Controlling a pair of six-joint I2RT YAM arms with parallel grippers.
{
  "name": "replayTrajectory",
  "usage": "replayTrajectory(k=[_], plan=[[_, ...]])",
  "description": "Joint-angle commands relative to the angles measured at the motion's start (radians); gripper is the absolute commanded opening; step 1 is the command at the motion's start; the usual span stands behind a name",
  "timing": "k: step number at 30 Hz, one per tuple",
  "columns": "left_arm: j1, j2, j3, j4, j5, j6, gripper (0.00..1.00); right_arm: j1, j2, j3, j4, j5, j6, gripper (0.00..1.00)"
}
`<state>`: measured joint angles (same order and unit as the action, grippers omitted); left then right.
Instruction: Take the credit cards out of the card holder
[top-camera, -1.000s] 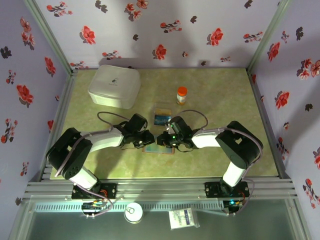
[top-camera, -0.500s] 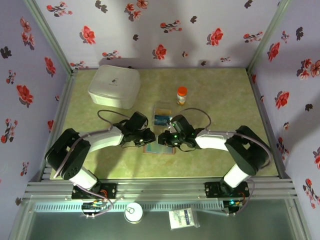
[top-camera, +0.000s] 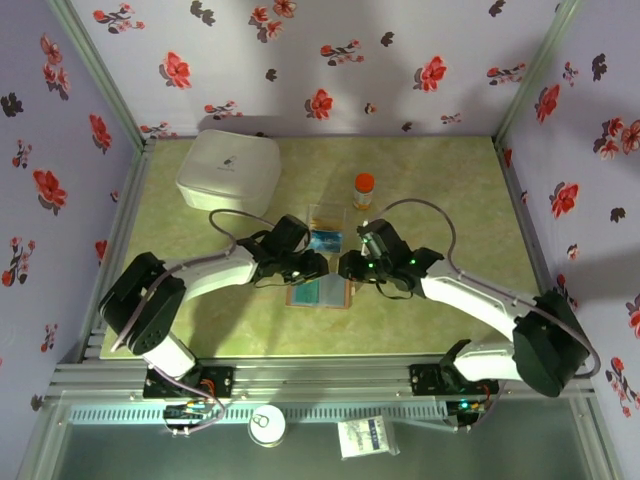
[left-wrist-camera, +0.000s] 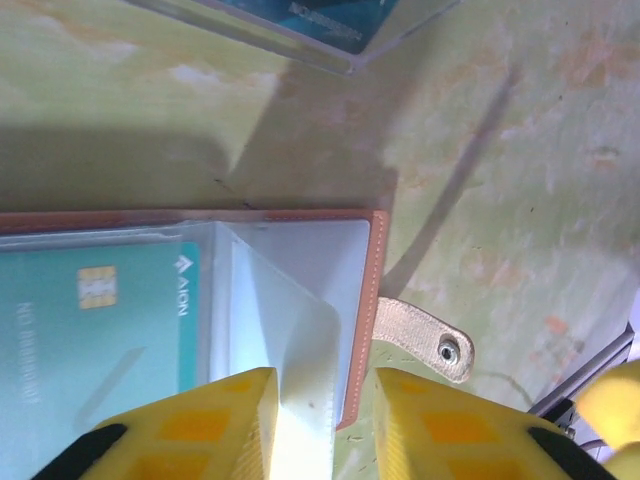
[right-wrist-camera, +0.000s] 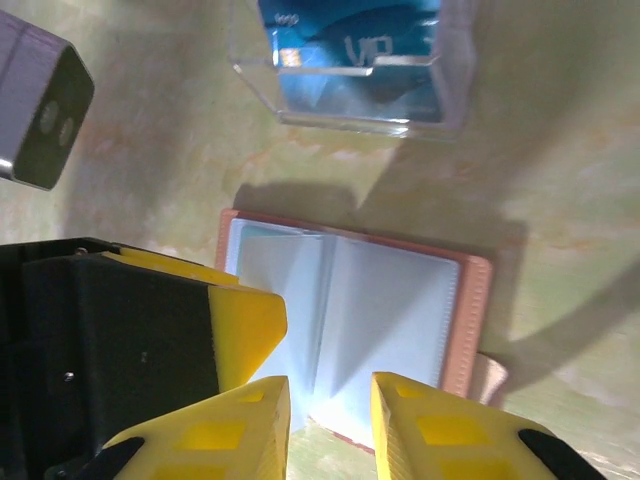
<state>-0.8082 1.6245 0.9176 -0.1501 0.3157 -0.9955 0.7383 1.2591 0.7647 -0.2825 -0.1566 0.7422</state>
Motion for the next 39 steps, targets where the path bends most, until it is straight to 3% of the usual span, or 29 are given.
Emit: replayTrajectory(k=[1, 14, 21, 39], plan=[[-0.021, 0.058, 0.045, -0.009, 0.025, 0.021, 0.33, -0.013, -0.045, -0.003, -0.088, 0.076, -0.023, 0.28], [-0.059, 0.193, 0.131, -0.002, 0.054, 0.027, 0.43, -0.017, -0.088, -0.016, -0.107, 0.082, -0.017, 0.3], [-0.059, 0.17, 0.133, 0.0, 0.042, 0.041, 0.48, -0.017, -0.075, -0.012, -0.09, 0.063, -0.007, 0.31], [0.026, 0.005, 0.007, -0.045, -0.019, 0.089, 0.45, -0.002, 0.046, 0.029, -0.014, -0.012, 0.043, 0.28]])
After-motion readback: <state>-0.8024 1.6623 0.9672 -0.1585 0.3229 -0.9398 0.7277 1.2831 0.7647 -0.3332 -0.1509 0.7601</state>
